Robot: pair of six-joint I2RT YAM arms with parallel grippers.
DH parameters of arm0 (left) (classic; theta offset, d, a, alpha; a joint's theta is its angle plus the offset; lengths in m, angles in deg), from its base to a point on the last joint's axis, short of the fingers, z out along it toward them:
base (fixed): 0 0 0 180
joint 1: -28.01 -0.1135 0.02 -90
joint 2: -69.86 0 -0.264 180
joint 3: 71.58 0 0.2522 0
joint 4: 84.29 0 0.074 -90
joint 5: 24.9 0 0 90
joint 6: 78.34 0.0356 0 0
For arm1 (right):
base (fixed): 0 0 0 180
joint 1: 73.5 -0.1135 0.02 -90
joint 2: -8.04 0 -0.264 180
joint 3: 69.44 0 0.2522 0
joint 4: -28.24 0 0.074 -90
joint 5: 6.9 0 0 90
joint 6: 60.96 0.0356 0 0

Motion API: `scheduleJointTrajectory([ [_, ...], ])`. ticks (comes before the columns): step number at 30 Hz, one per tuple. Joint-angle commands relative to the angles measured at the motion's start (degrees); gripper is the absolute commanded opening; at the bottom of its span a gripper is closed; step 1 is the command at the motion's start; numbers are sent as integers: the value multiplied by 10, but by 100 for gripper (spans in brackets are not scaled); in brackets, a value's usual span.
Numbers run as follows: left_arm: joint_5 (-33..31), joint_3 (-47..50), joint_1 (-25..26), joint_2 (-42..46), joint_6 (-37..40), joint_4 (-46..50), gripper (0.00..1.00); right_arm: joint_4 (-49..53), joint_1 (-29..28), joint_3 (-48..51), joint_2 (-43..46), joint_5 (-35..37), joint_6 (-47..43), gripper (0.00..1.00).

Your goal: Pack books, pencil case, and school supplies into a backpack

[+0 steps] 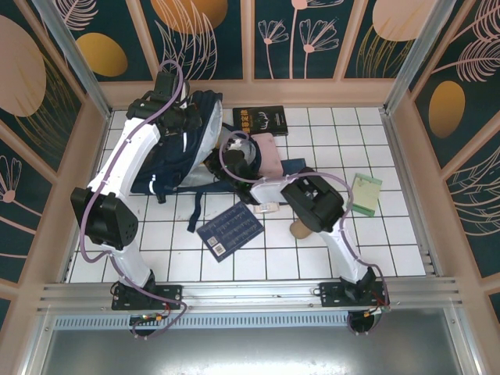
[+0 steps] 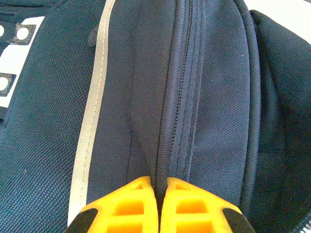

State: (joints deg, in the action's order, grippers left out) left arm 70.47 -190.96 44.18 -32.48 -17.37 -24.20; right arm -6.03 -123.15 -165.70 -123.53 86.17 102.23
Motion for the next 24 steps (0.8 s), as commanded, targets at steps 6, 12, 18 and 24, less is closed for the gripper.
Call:
scheduleJointTrajectory([
  [6,33,-21,-1,37,-29,-89,0,-8,-28,-171,-102,19,62,0],
  [12,50,-19,0,38,-37,-99,0,108,-33,-291,-171,-27,75,0],
  [18,30,-15,-3,38,-30,-100,0,160,-22,-330,-195,-107,80,31],
  [24,23,-5,-18,58,-29,-103,0,154,-2,-266,-143,-141,54,55],
])
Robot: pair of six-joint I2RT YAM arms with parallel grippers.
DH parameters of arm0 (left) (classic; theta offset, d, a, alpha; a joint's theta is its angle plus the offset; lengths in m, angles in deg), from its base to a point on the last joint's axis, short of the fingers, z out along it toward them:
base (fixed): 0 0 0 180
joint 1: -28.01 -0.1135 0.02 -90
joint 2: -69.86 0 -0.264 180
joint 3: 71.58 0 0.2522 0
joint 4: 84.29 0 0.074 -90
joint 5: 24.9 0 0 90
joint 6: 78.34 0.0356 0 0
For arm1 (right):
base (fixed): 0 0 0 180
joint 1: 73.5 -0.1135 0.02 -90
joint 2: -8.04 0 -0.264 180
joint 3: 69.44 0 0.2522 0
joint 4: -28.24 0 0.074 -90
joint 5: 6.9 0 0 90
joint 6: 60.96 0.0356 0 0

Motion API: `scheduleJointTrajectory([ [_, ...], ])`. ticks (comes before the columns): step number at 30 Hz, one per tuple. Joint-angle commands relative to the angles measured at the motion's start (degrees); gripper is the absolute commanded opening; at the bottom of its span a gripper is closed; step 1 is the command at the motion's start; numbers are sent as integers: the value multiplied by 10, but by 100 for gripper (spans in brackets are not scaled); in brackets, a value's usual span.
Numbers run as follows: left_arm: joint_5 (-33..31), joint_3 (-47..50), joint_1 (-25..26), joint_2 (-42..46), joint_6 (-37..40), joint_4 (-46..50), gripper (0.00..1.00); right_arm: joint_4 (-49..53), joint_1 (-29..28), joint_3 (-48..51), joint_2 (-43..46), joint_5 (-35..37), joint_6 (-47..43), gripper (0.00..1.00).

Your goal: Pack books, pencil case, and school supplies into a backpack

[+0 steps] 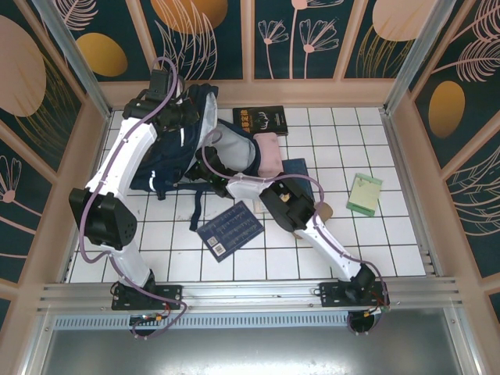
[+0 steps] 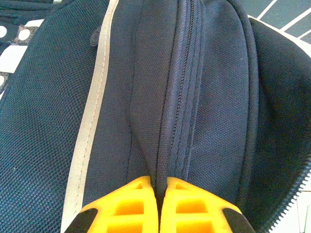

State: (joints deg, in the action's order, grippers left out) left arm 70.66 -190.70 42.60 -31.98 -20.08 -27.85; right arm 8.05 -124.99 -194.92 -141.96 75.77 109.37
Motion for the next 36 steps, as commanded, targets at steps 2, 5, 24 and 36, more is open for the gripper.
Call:
scheduleJointTrajectory([
  [2,14,-6,-6,56,3,-65,0,11,20,52,66,-31,-28,65],
  [5,7,-5,-15,59,8,-61,0,10,22,97,112,-10,-53,80],
  [24,1,25,-28,73,20,-67,0,350,38,44,158,-30,-210,89],
  [36,15,47,-28,80,12,-79,0,281,66,105,144,-126,-212,32],
])
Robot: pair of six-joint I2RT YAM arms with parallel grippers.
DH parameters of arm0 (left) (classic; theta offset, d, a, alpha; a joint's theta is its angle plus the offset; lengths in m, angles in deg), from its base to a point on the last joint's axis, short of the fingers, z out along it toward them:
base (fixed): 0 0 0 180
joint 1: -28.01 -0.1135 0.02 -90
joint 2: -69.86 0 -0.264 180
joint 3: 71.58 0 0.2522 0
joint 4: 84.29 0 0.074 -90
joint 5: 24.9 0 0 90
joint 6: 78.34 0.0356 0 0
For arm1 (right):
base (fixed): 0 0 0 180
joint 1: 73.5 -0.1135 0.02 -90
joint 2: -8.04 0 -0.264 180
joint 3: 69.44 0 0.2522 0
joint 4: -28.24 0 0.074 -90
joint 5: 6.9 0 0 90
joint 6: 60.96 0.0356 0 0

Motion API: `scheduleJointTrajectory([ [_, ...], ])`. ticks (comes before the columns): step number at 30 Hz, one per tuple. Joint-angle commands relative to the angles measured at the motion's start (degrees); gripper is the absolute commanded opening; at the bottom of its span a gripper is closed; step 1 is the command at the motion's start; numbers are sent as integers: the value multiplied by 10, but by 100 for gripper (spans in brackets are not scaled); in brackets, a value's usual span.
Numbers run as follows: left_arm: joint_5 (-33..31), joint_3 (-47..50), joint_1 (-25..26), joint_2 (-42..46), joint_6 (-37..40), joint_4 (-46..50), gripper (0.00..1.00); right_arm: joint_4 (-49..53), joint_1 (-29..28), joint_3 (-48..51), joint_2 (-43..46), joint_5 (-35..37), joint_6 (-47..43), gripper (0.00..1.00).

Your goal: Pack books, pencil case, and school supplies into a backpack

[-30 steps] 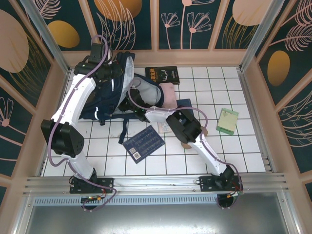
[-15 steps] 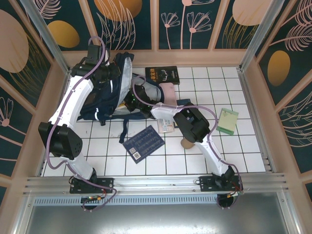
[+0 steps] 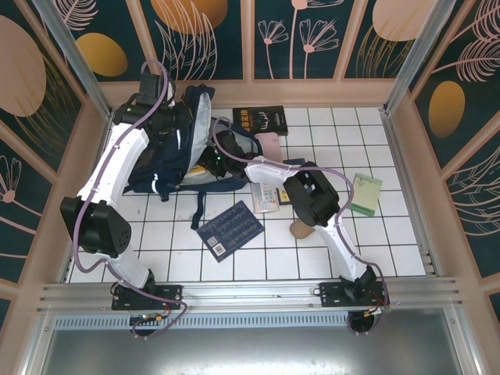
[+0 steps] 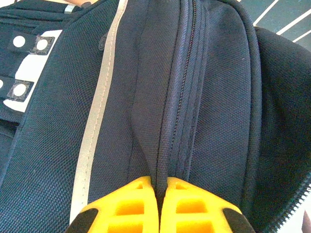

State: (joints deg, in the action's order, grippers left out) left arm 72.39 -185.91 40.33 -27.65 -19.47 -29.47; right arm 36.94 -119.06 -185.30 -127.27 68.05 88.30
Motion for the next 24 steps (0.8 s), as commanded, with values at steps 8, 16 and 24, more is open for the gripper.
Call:
scheduleJointTrajectory([
  [8,15,11,-6,40,-6,-73,0,-40,-14,-47,-61,-117,24,6],
  [16,15,23,-5,44,-10,-79,0,-51,-29,-146,-122,-188,44,17],
  [24,-27,43,-5,47,21,-64,0,-47,3,-32,-17,-154,-15,32],
])
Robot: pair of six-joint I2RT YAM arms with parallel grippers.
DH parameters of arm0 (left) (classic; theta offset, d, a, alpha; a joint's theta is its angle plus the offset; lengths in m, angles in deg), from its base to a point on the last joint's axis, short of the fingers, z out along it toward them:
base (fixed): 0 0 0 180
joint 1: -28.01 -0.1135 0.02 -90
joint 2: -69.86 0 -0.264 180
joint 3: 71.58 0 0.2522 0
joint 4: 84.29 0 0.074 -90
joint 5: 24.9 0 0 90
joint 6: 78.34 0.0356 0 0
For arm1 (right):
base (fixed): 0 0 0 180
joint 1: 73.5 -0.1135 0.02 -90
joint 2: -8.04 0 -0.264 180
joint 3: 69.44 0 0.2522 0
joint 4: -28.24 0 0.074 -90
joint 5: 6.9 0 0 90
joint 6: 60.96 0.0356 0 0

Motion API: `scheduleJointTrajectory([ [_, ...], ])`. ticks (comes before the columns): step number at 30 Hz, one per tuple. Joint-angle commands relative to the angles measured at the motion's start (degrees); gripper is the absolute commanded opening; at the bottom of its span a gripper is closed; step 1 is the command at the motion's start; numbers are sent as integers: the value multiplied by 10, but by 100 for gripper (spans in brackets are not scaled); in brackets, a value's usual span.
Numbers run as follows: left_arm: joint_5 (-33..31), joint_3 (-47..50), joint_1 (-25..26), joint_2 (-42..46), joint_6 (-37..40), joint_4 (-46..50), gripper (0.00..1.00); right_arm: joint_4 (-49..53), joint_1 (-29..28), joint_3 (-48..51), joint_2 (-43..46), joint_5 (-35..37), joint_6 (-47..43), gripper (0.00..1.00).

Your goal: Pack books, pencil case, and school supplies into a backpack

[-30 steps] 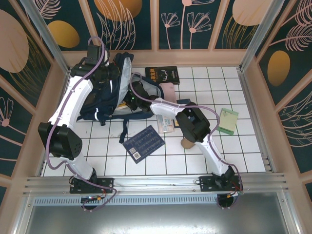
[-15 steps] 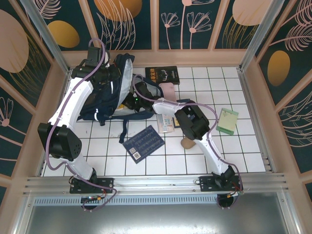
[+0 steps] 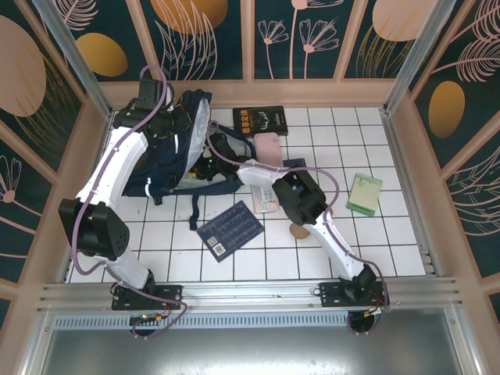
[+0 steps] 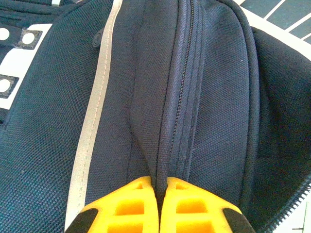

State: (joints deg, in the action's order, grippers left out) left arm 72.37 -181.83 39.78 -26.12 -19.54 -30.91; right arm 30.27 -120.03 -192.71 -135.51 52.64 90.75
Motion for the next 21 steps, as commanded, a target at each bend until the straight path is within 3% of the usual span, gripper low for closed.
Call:
scheduleJointTrajectory([
  [1,-34,7,0,33,28,-47,0,25,17,58,81,8,-50,33],
  [14,-126,109,0,38,109,-50,0,122,81,248,293,111,-203,39],
  [19,-90,153,0,32,111,-73,0,174,116,277,337,151,-241,40],
  [21,-66,164,-1,28,106,-85,5,196,135,279,344,166,-258,40],
])
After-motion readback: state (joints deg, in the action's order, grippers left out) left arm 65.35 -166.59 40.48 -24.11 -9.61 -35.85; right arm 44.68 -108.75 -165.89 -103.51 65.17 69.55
